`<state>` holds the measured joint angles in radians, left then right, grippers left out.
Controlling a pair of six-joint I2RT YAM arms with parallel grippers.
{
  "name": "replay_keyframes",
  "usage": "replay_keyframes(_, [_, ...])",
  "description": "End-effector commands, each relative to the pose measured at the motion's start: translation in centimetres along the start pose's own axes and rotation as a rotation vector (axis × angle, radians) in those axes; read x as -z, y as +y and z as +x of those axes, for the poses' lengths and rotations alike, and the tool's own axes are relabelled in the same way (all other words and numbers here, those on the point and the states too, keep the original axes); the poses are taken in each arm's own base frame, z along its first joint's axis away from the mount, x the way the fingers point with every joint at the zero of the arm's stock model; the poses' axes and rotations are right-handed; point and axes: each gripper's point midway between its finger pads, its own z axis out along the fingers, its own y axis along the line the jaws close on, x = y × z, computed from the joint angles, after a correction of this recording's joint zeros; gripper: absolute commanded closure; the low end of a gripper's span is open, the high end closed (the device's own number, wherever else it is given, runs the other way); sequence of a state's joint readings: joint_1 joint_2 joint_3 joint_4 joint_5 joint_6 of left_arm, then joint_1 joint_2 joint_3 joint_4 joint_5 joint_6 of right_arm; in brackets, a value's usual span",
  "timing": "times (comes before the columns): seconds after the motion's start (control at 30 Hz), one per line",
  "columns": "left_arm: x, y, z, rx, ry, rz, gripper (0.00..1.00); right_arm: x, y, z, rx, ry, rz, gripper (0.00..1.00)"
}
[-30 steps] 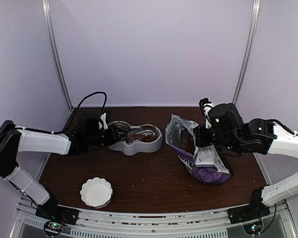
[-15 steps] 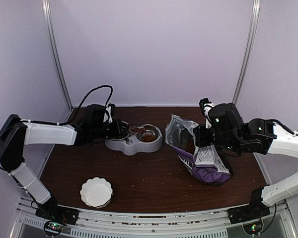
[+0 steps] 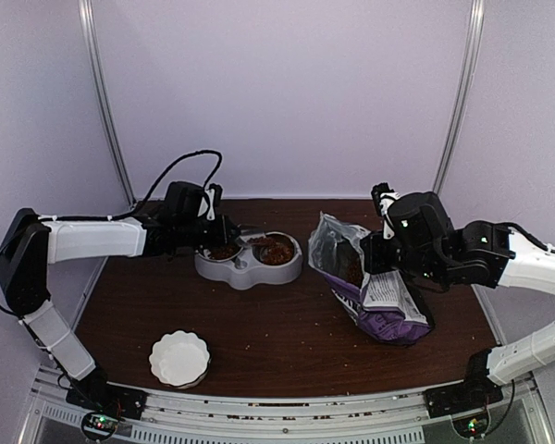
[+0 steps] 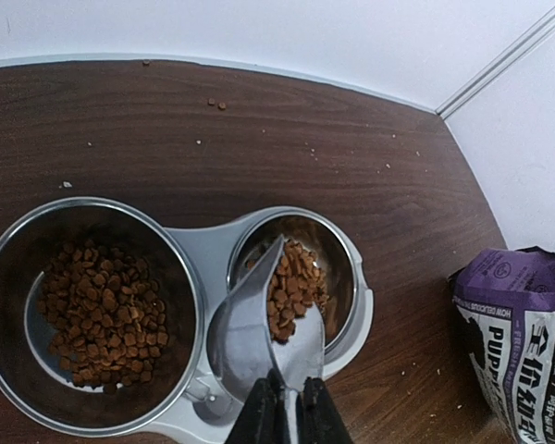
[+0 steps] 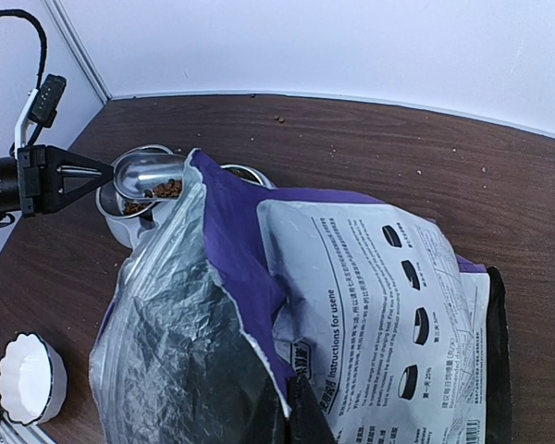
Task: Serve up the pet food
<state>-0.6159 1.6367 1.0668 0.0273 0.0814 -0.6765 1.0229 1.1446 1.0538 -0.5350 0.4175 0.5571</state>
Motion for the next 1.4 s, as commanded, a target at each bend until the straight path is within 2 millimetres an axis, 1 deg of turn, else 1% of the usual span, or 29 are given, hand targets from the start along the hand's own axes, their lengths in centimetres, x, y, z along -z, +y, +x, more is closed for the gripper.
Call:
replay_keyframes(0.0, [0.4, -0.5, -1.7, -0.100, -0.016, -0.013, 1.00, -0.3, -0.7, 0.3, -0.012, 0.000, 0.022, 1.00])
replay_keyframes(0.23, [0.9, -2.7, -2.2, -0.340, 0.015, -0.060, 1.00, -0.3, -0.6, 0.3, -0.012, 0.001, 0.021, 1.00])
replay_keyframes(0.37, [1.1, -3.1, -2.0, -0.438, 0.024, -0.117, 1.00, -0.4, -0.7, 0.3, -0.013, 0.002, 0.023, 1.00])
replay_keyframes(0.53, [0.9, -3.0, -1.6, -0.451, 0.033, -0.136, 1.00, -0.4, -0.7, 0.4, -0.011, 0.004, 0.023, 1.00])
replay_keyframes(0.6, [1.1, -3.4, -1.8, -0.444, 0.024, -0.125, 1.00, -0.3, -0.7, 0.4, -0.011, 0.003, 0.022, 1.00])
replay_keyframes(0.7, [2.0, -4.8, -2.1, -0.442, -0.016, -0.075, 1.00, -0.3, -0.7, 0.4, -0.012, 0.002, 0.023, 1.00])
replay_keyframes(0.8, [3.7, -6.3, -1.8, -0.431, -0.052, 0.005, 1.00, -0.2, -0.8, 0.3, -0.013, -0.001, 0.022, 1.00])
replay_keyframes(0.87, [5.0, -6.9, -0.7, -0.407, -0.057, 0.082, 1.00, -0.1, -0.8, 0.2, -0.015, -0.003, 0.022, 1.00])
replay_keyframes(0.97, [6.9, -7.0, 2.1, -0.386, -0.032, 0.188, 1.00, -0.1, -0.8, 0.2, -0.017, -0.005, 0.018, 1.00])
replay_keyframes(1.03, [7.6, -6.7, 4.6, -0.370, 0.039, 0.244, 1.00, -0.1, -0.7, 0.1, -0.015, -0.006, 0.014, 1.00])
replay_keyframes(1.13, [8.2, -6.2, 9.2, -0.330, 0.205, 0.326, 1.00, -0.2, -0.5, 0.0, -0.014, -0.006, 0.005, 1.00])
replay_keyframes(1.17, [8.5, -6.2, 10.4, -0.307, 0.234, 0.358, 1.00, -0.2, -0.4, 0.0, -0.014, -0.004, 0.004, 1.00])
replay_keyframes(1.27, [9.5, -6.1, 12.0, -0.255, 0.251, 0.420, 1.00, -0.2, -0.2, 0.0, -0.020, -0.001, -0.006, 1.00])
replay_keyframes(1.37, [9.5, -4.5, 13.4, -0.223, 0.292, 0.392, 1.00, -0.2, -0.2, 0.2, -0.027, 0.001, -0.013, 1.00])
